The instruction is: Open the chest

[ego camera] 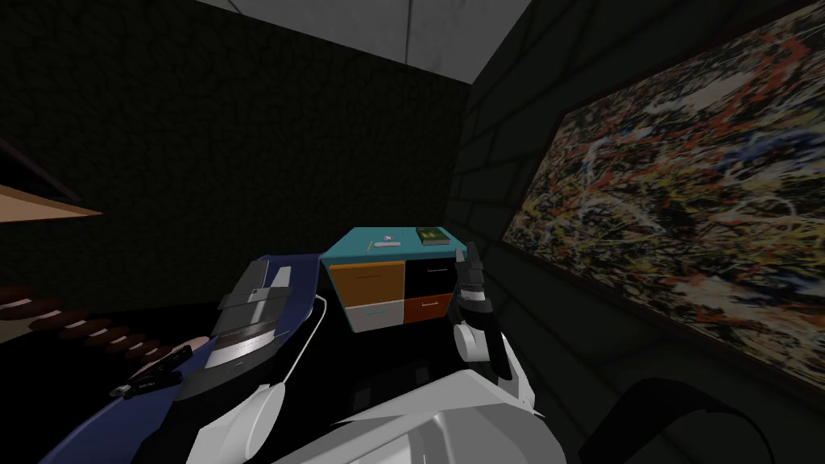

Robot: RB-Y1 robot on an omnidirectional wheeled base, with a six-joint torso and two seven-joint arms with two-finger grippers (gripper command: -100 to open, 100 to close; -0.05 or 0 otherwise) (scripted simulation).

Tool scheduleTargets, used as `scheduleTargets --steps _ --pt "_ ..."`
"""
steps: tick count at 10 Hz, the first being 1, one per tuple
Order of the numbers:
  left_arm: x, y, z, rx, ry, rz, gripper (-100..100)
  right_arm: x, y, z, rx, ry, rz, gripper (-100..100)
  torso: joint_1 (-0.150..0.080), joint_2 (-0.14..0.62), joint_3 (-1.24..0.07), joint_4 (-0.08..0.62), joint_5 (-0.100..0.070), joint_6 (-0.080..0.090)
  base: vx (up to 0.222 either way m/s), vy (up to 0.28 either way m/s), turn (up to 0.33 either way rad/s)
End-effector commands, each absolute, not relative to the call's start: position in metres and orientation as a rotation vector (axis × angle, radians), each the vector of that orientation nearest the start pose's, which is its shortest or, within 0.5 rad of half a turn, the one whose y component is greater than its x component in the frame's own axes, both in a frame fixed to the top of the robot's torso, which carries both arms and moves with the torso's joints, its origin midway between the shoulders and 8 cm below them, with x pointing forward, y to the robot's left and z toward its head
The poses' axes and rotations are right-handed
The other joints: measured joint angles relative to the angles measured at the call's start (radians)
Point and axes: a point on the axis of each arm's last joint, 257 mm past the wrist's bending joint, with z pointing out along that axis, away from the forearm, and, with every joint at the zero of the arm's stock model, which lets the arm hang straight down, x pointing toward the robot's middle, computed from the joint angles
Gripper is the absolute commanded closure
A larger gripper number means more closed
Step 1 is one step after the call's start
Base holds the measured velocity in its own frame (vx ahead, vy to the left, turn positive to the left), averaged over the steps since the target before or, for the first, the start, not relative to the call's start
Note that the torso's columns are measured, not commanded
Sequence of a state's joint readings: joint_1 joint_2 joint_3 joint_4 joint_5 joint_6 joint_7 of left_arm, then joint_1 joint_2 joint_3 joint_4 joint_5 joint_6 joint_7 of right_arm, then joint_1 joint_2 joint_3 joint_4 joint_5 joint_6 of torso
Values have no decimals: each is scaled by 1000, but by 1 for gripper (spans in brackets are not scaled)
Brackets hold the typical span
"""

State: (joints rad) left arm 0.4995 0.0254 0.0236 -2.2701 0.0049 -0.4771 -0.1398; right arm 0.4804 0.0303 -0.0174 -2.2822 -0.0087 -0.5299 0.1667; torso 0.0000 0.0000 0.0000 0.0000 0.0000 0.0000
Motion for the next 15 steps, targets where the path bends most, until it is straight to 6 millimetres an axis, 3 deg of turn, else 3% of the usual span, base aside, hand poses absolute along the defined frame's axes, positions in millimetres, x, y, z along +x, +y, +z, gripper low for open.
scheduleTargets --steps 1,9,10,12,15 --pt "349 287 16 -610 684 -1146 0 338 -286 38 584 585 1150 0 0 40 -82 41 0 0 0 0 0" --pt "349 287 17 -610 684 -1146 0 338 -286 38 584 584 1150 0 0 618 -1234 617 0 0 0 0 0" --pt "349 287 17 -610 684 -1146 0 340 -280 37 540 623 1134 -100 0 691 -1382 691 0 0 7 17 -10" --pt "349 287 16 -610 684 -1146 0 345 -273 36 467 677 1091 -100 2 734 -1471 734 1 0 4 51 -22" --pt "349 287 16 -610 684 -1146 0 355 -262 33 350 743 994 -100 1 737 -1476 738 0 0 19 93 -34"
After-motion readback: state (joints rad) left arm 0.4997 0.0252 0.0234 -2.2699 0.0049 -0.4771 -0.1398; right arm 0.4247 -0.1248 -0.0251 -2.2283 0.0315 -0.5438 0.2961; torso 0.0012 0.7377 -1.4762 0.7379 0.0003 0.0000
